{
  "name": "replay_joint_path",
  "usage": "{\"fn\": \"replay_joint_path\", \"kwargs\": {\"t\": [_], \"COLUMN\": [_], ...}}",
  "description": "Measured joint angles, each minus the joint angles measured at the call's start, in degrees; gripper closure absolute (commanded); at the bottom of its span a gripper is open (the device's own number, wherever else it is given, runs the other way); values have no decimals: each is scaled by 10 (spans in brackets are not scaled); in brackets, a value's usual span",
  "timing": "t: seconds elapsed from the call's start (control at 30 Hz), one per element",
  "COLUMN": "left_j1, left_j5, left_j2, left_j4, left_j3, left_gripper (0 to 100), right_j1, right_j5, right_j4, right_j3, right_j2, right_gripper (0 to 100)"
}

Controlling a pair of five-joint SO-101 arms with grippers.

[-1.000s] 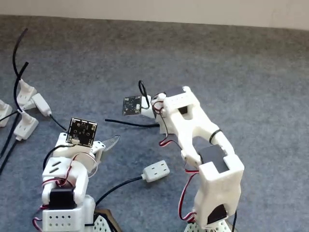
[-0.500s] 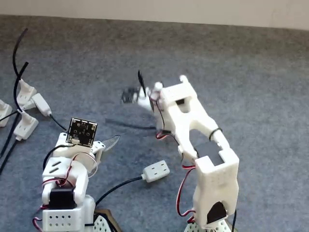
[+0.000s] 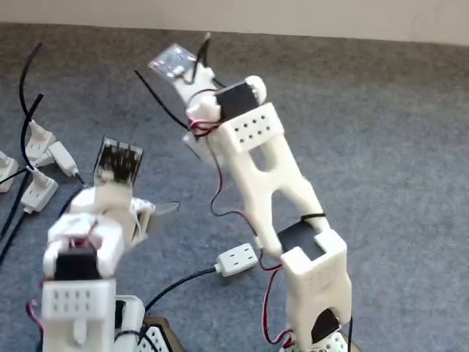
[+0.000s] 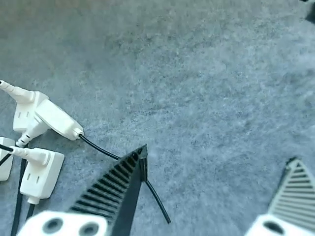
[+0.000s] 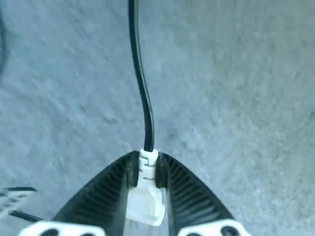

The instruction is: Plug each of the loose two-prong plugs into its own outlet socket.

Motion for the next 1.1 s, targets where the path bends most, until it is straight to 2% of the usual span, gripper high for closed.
{"fn": "replay_joint_path", "kwargs": {"t": [0.13, 0.23, 0.37, 0.5, 0.73, 0.87, 1.1], "left_j1": [0, 16, 55, 69, 69, 91, 139], "left_j5": [0, 0, 0, 0, 20, 32, 33], "left_j2": [115, 121, 98, 79, 91, 102, 101], "left_j4": [20, 32, 97, 154, 214, 216, 223], "left_j3": [-69, -95, -157, -240, -357, -370, -359], "left_gripper": [553, 554, 554, 554, 553, 553, 550], "right_j1": [-11, -11, -9, 9, 20, 22, 22], "right_j5": [-36, -43, -44, -44, -62, -84, -87], "right_j4": [2, 3, 4, 4, -8, -127, -509], "right_j3": [-107, -143, -138, -47, 232, 396, 890], "right_j2": [0, 0, -11, -101, -345, -500, -687], "right_gripper": [993, 994, 994, 994, 994, 994, 994]}}
